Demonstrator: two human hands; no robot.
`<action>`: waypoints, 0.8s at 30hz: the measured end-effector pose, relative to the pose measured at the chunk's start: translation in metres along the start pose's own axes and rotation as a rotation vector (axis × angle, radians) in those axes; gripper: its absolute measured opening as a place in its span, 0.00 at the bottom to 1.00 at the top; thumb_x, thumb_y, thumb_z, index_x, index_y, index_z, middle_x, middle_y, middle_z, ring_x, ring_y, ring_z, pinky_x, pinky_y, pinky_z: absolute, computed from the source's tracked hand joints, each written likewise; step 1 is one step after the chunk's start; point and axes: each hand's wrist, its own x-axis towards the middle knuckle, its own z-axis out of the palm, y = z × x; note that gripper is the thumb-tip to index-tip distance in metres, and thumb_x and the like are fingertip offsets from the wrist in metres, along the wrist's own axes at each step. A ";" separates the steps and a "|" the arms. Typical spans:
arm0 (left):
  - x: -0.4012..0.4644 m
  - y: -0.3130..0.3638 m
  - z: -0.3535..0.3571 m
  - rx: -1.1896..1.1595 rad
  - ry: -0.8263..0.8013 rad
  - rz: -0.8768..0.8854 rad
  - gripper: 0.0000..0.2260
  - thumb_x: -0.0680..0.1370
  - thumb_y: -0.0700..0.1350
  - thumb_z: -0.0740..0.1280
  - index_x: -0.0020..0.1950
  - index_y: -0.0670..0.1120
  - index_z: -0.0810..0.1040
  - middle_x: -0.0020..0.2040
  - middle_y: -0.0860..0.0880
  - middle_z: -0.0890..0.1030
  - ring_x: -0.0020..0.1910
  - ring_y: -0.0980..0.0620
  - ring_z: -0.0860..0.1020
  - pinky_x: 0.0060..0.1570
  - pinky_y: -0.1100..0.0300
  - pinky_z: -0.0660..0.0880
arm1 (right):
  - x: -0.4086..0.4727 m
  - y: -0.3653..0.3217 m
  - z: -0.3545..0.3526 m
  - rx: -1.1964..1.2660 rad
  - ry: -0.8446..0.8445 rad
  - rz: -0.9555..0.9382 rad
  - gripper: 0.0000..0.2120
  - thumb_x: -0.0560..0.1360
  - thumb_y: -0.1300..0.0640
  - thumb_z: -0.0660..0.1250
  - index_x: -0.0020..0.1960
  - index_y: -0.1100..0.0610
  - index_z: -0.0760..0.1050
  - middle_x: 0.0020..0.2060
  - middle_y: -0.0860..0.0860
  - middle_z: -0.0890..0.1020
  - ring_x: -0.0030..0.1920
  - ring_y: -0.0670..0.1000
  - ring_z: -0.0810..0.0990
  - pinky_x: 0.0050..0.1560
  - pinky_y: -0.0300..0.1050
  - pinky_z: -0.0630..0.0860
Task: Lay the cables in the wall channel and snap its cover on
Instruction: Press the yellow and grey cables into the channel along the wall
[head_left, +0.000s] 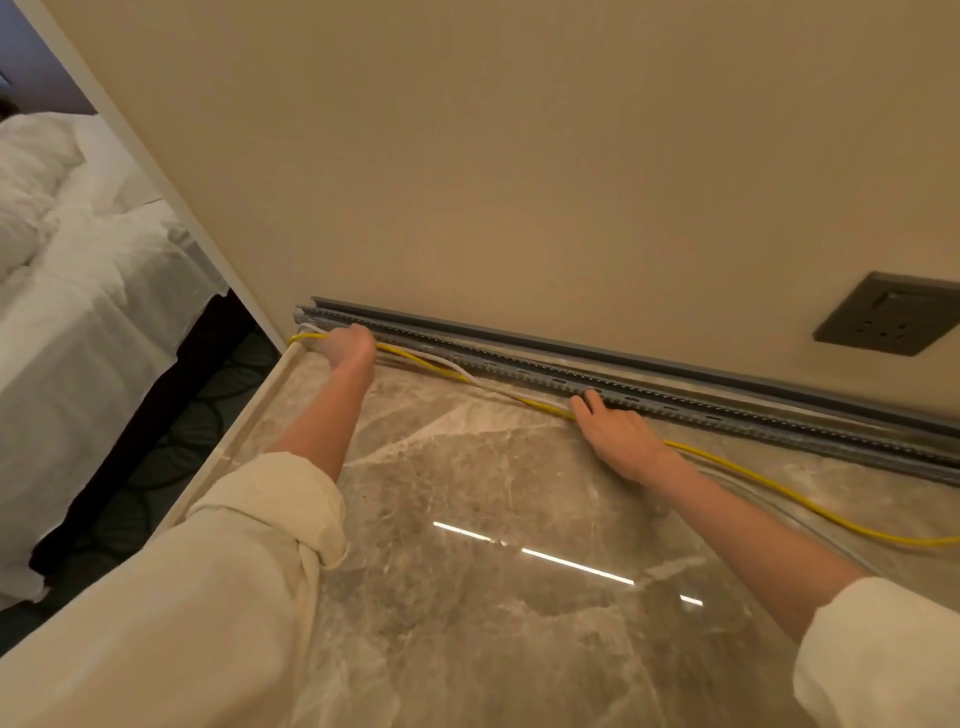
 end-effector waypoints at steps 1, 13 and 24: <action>-0.004 -0.005 0.006 0.151 0.037 0.019 0.18 0.81 0.45 0.54 0.63 0.33 0.72 0.62 0.36 0.75 0.61 0.38 0.73 0.59 0.49 0.70 | -0.001 0.001 -0.001 0.009 -0.003 -0.013 0.14 0.79 0.62 0.57 0.62 0.57 0.60 0.62 0.61 0.68 0.30 0.54 0.73 0.27 0.46 0.63; -0.188 -0.060 0.094 0.482 -0.483 1.342 0.15 0.74 0.44 0.67 0.58 0.39 0.75 0.56 0.38 0.75 0.56 0.40 0.73 0.57 0.48 0.70 | -0.111 0.062 0.021 0.194 0.102 0.110 0.10 0.78 0.52 0.59 0.57 0.56 0.68 0.53 0.55 0.75 0.51 0.55 0.74 0.52 0.48 0.69; -0.288 -0.081 0.154 0.654 -0.927 1.605 0.19 0.72 0.50 0.71 0.60 0.43 0.76 0.55 0.42 0.77 0.55 0.42 0.74 0.54 0.51 0.70 | -0.239 0.147 0.036 0.228 0.045 0.335 0.17 0.78 0.43 0.60 0.51 0.58 0.73 0.49 0.56 0.78 0.50 0.57 0.77 0.50 0.48 0.69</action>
